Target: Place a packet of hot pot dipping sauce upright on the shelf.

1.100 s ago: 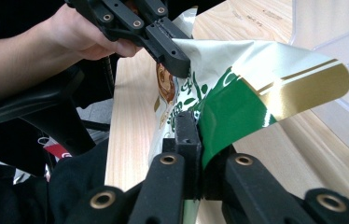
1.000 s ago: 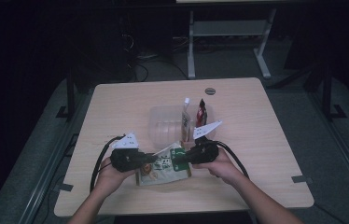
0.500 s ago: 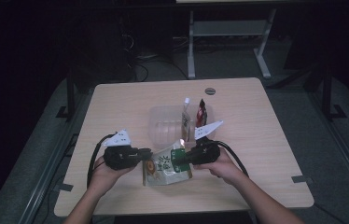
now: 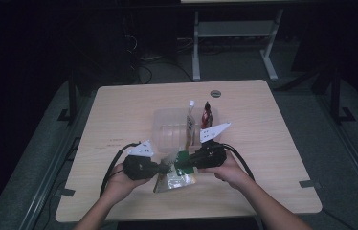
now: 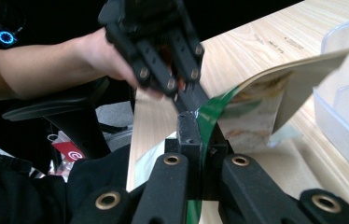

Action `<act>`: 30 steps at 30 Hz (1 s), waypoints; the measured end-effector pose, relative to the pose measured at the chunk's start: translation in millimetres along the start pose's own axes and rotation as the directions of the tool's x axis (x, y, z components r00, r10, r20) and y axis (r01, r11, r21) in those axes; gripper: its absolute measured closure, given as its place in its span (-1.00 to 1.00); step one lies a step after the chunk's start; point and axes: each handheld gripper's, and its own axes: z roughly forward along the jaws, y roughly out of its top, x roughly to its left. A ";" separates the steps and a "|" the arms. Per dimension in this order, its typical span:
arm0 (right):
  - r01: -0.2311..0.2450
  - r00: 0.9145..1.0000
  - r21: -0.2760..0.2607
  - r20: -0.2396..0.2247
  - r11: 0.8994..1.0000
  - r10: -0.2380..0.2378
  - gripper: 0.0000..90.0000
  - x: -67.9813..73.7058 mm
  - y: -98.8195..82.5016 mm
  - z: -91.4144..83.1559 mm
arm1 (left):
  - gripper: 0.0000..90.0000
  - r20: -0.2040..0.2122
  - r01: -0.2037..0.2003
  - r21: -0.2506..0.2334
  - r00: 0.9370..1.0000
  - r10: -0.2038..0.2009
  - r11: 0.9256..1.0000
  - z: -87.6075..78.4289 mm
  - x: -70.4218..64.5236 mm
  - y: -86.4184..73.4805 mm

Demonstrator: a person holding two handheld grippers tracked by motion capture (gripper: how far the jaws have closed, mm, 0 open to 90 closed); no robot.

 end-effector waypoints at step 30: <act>0.069 0.997 -0.015 0.020 0.997 -0.069 1.00 8.4 20.6 -15.1 | 0.26 -0.045 0.062 0.014 0.997 -0.061 0.998 -12.8 11.5 -20.1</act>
